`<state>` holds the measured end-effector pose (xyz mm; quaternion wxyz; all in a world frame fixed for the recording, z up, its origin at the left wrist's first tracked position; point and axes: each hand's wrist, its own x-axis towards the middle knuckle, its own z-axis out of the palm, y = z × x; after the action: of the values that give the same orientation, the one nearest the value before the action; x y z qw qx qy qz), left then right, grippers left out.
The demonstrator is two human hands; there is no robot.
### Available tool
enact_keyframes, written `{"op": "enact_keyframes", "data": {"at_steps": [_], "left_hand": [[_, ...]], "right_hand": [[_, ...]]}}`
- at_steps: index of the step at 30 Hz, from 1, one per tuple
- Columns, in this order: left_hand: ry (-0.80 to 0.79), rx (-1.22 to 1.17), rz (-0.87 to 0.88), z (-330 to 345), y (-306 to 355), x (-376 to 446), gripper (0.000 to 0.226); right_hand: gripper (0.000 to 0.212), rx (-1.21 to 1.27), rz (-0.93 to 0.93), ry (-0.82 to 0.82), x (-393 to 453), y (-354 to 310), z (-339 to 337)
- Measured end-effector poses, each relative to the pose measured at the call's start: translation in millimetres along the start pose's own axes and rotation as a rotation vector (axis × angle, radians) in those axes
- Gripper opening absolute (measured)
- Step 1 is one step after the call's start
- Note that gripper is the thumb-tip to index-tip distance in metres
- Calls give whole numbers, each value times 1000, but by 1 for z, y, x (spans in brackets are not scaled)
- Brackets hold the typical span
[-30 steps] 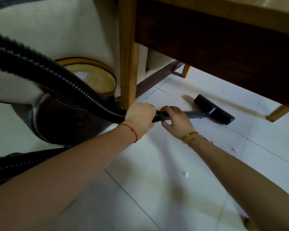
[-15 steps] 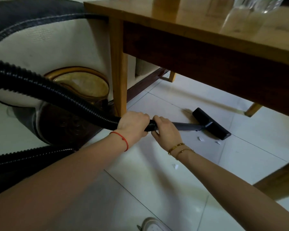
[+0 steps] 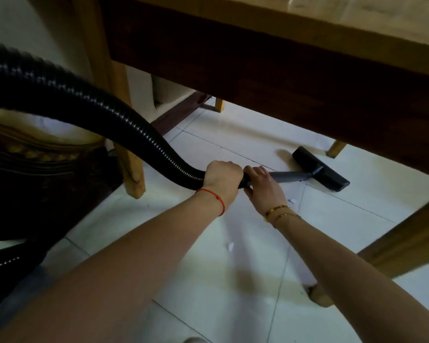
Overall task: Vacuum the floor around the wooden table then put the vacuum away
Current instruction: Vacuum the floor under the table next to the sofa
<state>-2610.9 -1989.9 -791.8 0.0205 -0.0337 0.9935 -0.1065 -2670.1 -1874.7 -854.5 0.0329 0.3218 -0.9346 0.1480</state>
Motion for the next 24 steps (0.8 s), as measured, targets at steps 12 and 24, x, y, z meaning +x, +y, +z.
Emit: {"op": "enact_keyframes", "data": {"at_steps": [12,24], "left_hand": [[-32,-97,-16,6,22,35,23],[-51,38,-111,-20,-43,-51,23]], "right_hand": [[30,-33,-48,-58,20,43,-1],[29,104,-220,-103,7,-59,-12]]}}
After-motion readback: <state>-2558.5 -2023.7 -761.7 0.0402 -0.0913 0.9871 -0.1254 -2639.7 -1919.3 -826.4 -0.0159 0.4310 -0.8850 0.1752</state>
